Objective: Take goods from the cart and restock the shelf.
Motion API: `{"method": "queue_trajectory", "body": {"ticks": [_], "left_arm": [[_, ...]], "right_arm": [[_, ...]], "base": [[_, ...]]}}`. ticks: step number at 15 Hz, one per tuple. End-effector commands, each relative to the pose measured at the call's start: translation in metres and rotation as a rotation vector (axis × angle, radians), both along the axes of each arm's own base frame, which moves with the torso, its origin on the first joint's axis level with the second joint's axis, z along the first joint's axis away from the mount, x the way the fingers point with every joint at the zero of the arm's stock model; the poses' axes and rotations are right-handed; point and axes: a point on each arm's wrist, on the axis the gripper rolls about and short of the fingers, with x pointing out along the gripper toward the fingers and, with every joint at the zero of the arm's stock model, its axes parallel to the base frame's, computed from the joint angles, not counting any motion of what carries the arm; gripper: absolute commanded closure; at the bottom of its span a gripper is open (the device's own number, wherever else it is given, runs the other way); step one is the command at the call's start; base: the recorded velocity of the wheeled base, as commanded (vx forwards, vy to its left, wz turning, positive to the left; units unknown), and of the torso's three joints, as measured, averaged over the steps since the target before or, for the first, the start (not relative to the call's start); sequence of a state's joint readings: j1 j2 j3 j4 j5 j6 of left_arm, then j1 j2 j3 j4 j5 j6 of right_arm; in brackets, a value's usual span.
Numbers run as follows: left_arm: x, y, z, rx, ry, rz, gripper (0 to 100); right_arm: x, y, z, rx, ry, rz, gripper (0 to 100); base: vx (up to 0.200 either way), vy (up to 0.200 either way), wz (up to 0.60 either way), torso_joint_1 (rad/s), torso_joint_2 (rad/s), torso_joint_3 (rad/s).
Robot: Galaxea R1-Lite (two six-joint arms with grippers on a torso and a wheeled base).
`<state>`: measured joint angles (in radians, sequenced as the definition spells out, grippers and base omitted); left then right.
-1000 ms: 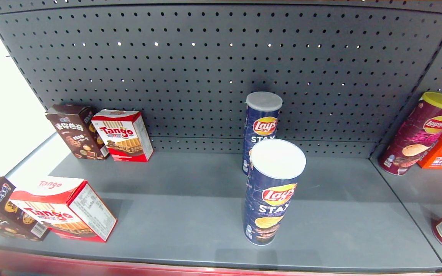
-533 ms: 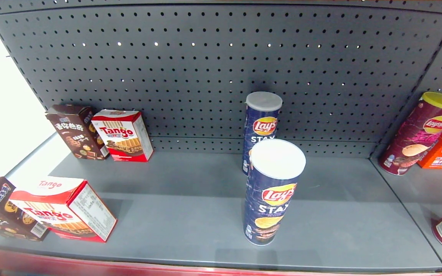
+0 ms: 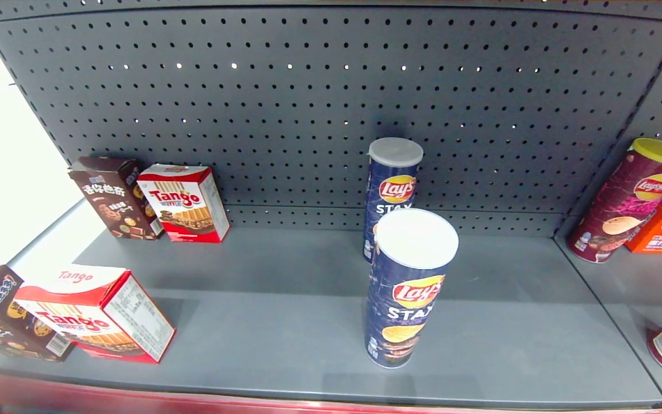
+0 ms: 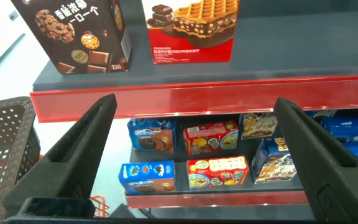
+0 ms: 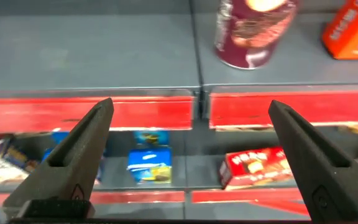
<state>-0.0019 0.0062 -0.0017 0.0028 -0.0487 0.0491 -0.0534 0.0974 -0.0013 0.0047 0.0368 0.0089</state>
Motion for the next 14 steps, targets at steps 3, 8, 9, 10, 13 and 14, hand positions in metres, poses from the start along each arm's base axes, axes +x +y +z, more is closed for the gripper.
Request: {"method": "queue_trajectory", "body": {"ticks": [3,8,9,10,13,14], "left_arm": [[0.0000,0.0000,-0.0001,0.000,0.000,-0.002,0],[0.0000,0.0000,-0.0001,0.000,0.000,0.000,0],[0.0000,-0.0001,-0.0001,0.003,0.000,-0.002,0],[0.0001,-0.0001,0.0000,0.005,0.002,-0.002,0],[0.0000,0.0000,-0.0001,0.000,0.000,0.000,0],[0.0000,-0.0001,-0.0001,0.001,0.000,-0.002,0]], "right_arm": [[-0.0007,-0.0017,-0.0001,0.000,-0.009,0.099,0],[-0.0073,-0.0021,-0.0017,-0.001,-0.095,-0.005,0],[-0.0072,-0.0021,-0.0021,-0.007,-0.093,0.001,0],[-0.0072,-0.0020,-0.0021,-0.009,-0.093,0.005,0],[-0.0072,-0.0020,-0.0021,-0.009,-0.093,0.005,0],[-0.0072,-0.0020,-0.0021,-0.009,-0.093,0.006,0]], "base": [[0.000,0.000,0.00,0.000,0.00,0.000],[0.000,0.000,0.00,0.000,0.00,0.000],[0.000,0.000,0.00,0.000,0.00,0.000],[0.000,0.000,0.00,0.000,0.00,0.000],[0.000,0.000,0.00,0.000,0.00,0.000],[0.000,0.000,-0.60,0.002,0.00,0.002]]}}
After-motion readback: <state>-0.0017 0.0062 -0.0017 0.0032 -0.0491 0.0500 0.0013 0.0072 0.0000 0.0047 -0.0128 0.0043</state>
